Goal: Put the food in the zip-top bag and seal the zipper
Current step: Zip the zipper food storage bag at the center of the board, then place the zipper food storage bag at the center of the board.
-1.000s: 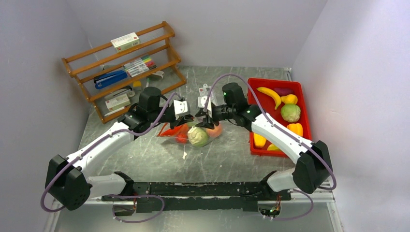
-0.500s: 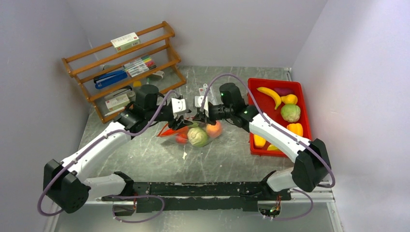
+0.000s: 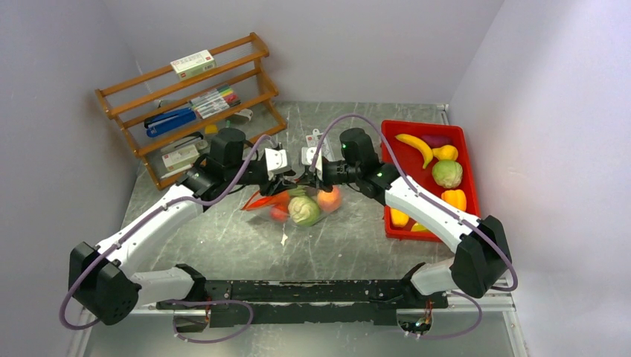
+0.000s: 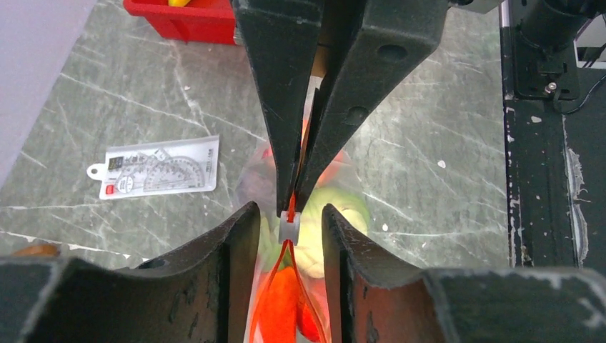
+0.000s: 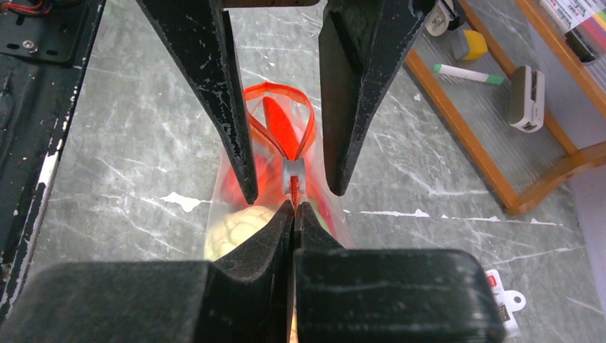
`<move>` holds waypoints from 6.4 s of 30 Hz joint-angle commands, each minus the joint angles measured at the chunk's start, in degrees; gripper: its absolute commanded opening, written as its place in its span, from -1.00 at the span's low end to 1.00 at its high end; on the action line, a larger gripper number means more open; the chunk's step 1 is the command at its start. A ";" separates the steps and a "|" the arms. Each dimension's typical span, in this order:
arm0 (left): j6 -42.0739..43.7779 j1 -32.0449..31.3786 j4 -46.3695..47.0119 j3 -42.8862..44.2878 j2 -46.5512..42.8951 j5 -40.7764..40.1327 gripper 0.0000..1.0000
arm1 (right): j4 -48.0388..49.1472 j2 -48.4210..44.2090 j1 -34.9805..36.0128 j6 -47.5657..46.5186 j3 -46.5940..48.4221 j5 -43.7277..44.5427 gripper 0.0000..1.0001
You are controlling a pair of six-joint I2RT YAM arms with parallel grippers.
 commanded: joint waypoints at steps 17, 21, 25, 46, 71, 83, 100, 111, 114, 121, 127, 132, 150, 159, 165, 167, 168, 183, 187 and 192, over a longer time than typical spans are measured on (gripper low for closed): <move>2.82 1.16 -3.42 -2.87 0.99 0.04 -0.86 | 14.38 -7.08 -1.79 6.80 -7.81 4.05 -1.00; 3.70 1.22 -3.81 -3.38 0.81 -1.24 -0.86 | 14.32 -7.35 -1.94 6.50 -7.76 3.30 -1.00; 4.69 1.29 -4.71 -3.41 0.66 -2.30 -0.86 | 14.16 -8.10 -2.17 6.61 -7.78 4.08 -1.00; 5.40 1.55 -3.96 -6.36 -2.69 -1.14 -0.86 | 5.50 -8.23 -11.21 4.73 -5.79 -8.11 -0.71; 5.56 1.55 -3.37 -6.00 -3.74 0.26 -0.86 | -4.68 1.50 -0.59 -1.24 3.40 -2.46 -0.95; 5.25 1.55 -4.19 -5.48 -5.00 -0.72 -0.86 | -3.73 -2.36 -4.11 -1.03 2.89 -2.45 -1.00; 3.18 1.55 -9.21 -2.43 -7.47 -4.43 -0.86 | 0.66 -5.56 -8.82 4.09 2.63 -2.33 -1.00; 3.01 1.64 -13.11 -1.09 -10.03 -5.13 -0.86 | 2.92 -7.20 -9.68 6.16 1.34 0.26 -1.00; 2.92 1.64 -13.69 -1.12 -10.03 -5.84 -0.86 | 3.76 -7.64 -9.81 6.75 1.14 0.35 -1.00; 2.47 1.64 -15.06 -1.77 -10.22 -6.95 -0.86 | 6.50 -8.76 -14.04 8.77 -0.02 0.45 -1.00; 2.13 1.73 -17.25 -1.49 -10.14 -7.65 -0.86 | 6.41 -8.78 -16.00 8.86 -0.27 0.74 -1.00; 1.57 1.77 -18.30 -1.02 -10.80 -9.43 -0.86 | 8.71 -9.87 -17.99 10.88 -1.72 2.64 -1.00; 0.63 1.77 -22.88 -2.31 -13.84 -13.35 -0.86 | 11.21 -10.64 -21.87 14.73 -2.70 5.26 -1.00; 0.90 2.08 -24.14 -1.61 -14.03 -13.30 -0.86 | 11.87 -10.63 -22.83 14.76 -4.26 3.63 -1.00; 1.88 2.22 -25.51 -1.61 -14.17 -12.78 -0.86 | 13.78 -11.06 -24.81 16.04 -5.83 2.74 -1.00; 1.88 2.20 -25.52 -1.31 -13.56 -13.45 -0.86 | 14.72 -10.73 -25.00 16.91 -5.93 1.70 -1.00; 1.75 2.23 -25.46 -0.90 -13.16 -13.29 -0.86 | 15.48 -10.45 -24.97 17.62 -6.03 0.71 -1.00; 9.28 3.01 -14.80 26.58 3.77 -27.70 -0.86 | 19.22 6.57 -26.55 21.28 16.26 -1.97 -1.00; 2.41 2.90 -20.07 24.06 4.62 -22.46 -0.86 | 17.29 2.04 -25.94 19.80 10.30 -2.91 -1.00; -14.03 3.04 -4.90 9.93 -7.81 -9.24 -0.86 | 20.72 -8.17 -26.58 17.42 -1.97 -14.88 -1.00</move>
